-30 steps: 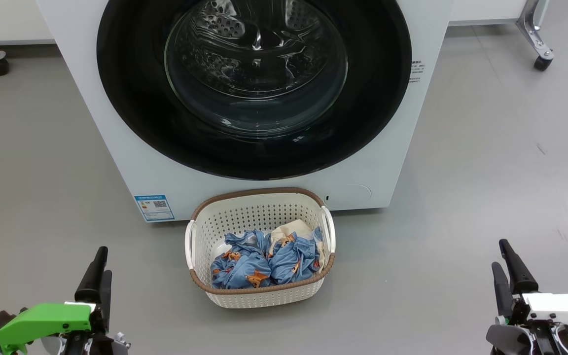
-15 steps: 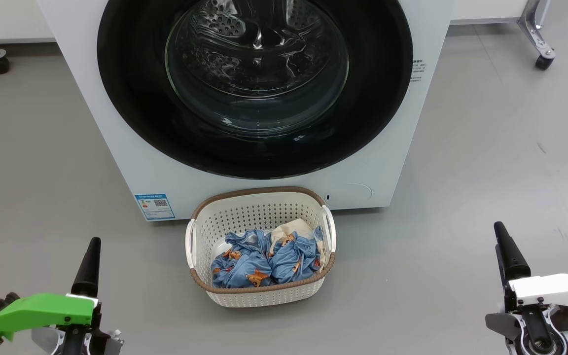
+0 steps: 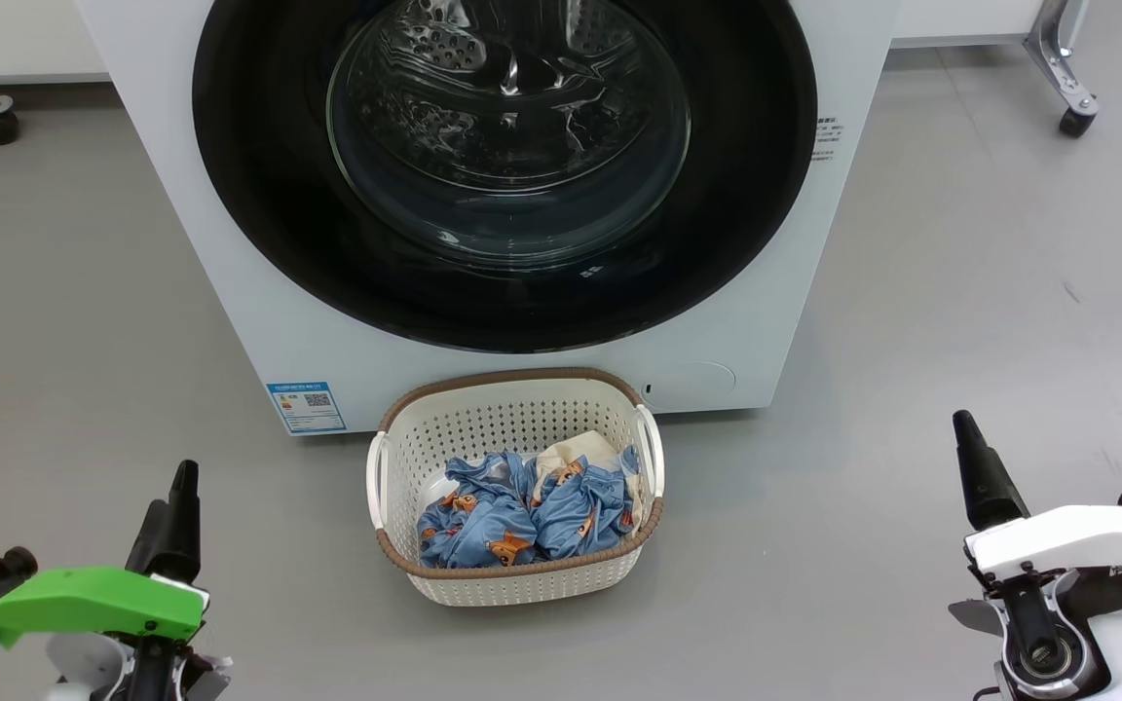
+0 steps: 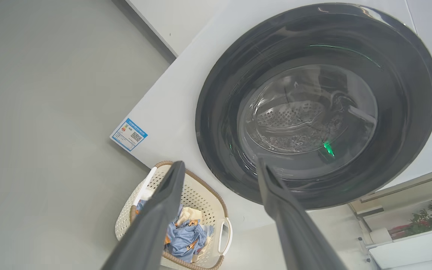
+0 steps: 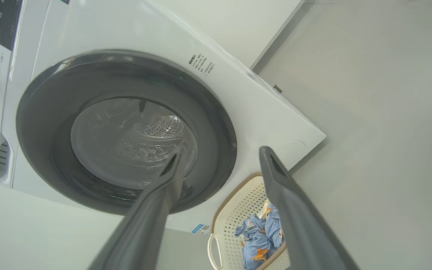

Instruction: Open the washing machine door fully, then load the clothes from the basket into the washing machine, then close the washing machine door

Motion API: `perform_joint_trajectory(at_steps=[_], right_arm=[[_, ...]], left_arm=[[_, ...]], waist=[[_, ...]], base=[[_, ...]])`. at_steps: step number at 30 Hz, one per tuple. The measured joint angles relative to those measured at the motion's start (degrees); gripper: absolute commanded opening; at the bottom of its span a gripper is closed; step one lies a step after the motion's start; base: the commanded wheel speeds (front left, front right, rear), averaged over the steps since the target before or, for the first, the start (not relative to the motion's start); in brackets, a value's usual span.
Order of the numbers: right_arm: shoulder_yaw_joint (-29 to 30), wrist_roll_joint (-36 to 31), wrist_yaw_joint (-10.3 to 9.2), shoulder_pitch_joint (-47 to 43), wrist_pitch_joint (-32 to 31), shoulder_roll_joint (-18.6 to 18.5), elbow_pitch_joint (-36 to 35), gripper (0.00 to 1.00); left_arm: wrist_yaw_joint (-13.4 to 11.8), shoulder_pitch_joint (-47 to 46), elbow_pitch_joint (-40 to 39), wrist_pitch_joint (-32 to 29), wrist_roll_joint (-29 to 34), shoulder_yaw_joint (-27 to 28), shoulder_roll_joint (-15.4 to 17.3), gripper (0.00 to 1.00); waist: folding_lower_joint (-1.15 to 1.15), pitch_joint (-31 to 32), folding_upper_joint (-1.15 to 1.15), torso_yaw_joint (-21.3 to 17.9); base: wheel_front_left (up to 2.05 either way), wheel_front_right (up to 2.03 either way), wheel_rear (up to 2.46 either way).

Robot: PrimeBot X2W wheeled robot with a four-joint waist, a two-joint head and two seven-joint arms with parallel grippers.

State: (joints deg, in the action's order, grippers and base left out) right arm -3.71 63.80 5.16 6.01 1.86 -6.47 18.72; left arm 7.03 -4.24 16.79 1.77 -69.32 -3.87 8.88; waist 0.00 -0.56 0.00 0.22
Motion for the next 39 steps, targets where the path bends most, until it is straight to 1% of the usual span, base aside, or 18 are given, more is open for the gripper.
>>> perform_joint_trajectory(at_steps=[5,8,10,13,16,17,20,23,27,28,34,36,37,39], right_arm=[[-1.85,-5.06,-1.32,1.0,1.07,-1.11,0.46,1.0],[-2.66,-7.73,-2.21,1.38,1.63,-1.14,0.8,1.0],[-3.11,-9.24,-2.4,1.92,2.0,-1.27,1.08,1.0],[-4.13,-11.93,-3.74,2.36,2.56,-1.7,1.54,1.0],[-4.81,-14.44,-4.41,2.95,3.11,-2.27,2.19,1.0],[-5.2,-15.3,-4.69,3.13,3.22,-2.53,2.32,1.0],[-6.17,-17.88,-4.91,3.51,4.09,-2.7,2.85,1.0],[-7.0,-20.22,-5.55,4.32,4.75,-2.87,3.21,1.0],[-8.24,-23.83,-5.93,5.19,5.58,-3.38,3.77,1.0],[-8.45,-24.59,-6.39,5.43,5.61,-3.5,3.8,1.0],[-10.12,-29.32,-7.38,6.61,6.83,-4.25,4.45,1.0],[-10.57,-30.86,-7.45,7.09,7.4,-4.33,4.53,1.0],[-10.9,-31.72,-7.8,7.32,7.67,-4.38,4.66,1.0],[-11.18,-32.51,-7.84,7.61,7.8,-4.45,4.81,1.0]], left_arm=[[-0.36,-0.74,0.54,1.19,4.32,-0.94,1.19,1.0],[-0.55,-0.78,1.01,1.87,6.77,-1.65,1.34,1.0],[-0.6,-0.85,1.08,2.13,7.71,-1.92,1.36,1.0],[-1.08,-1.12,1.09,2.87,10.33,-2.0,1.51,1.0],[-1.11,-1.95,0.98,3.42,12.27,-2.08,1.66,1.0],[-1.48,-2.12,0.98,3.71,13.36,-2.16,1.76,1.0],[-1.77,-2.4,0.94,4.19,15.6,-2.4,2.18,1.0],[-2.08,-2.85,0.96,4.93,18.06,-2.68,2.68,1.0],[-2.1,-2.94,0.96,5.69,21.19,-3.12,3.03,1.0],[-2.1,-2.95,0.97,5.98,21.72,-3.25,3.03,1.0],[-2.12,-3.05,1.04,7.08,26.47,-3.72,3.61,1.0],[-2.12,-3.11,1.07,7.46,28.22,-3.83,3.83,1.0],[-2.12,-3.13,1.08,7.53,28.81,-3.88,3.94,1.0],[-2.12,-3.14,1.12,7.99,29.45,-3.99,4.04,1.0]], waist=[[0.0,0.01,0.0,-0.03],[0.0,0.01,0.0,-0.06],[0.0,0.01,0.0,-0.08],[0.0,0.01,0.0,-0.11],[0.0,0.0,0.0,-0.1],[0.0,-0.01,0.0,-0.1],[0.0,-0.03,0.0,-0.05],[0.0,-0.05,0.0,0.03],[0.0,-0.1,0.0,0.13],[0.0,-0.11,0.0,0.16],[0.0,-0.17,0.0,0.28],[0.0,-0.17,0.0,0.3],[0.0,-0.17,0.0,0.31],[0.0,-0.16,0.0,0.32]], base=[[0.0,0.0,0.0],[0.0,0.0,0.0],[0.0,0.0,0.0],[0.0,0.0,0.0],[0.0,0.0,0.0],[0.0,0.0,0.0],[0.0,0.0,0.0],[0.0,0.0,0.0],[0.0,0.0,0.0],[0.0,0.0,0.0],[0.0,0.0,0.0],[0.0,0.0,0.0],[0.0,0.0,0.0],[0.0,0.0,0.0]])
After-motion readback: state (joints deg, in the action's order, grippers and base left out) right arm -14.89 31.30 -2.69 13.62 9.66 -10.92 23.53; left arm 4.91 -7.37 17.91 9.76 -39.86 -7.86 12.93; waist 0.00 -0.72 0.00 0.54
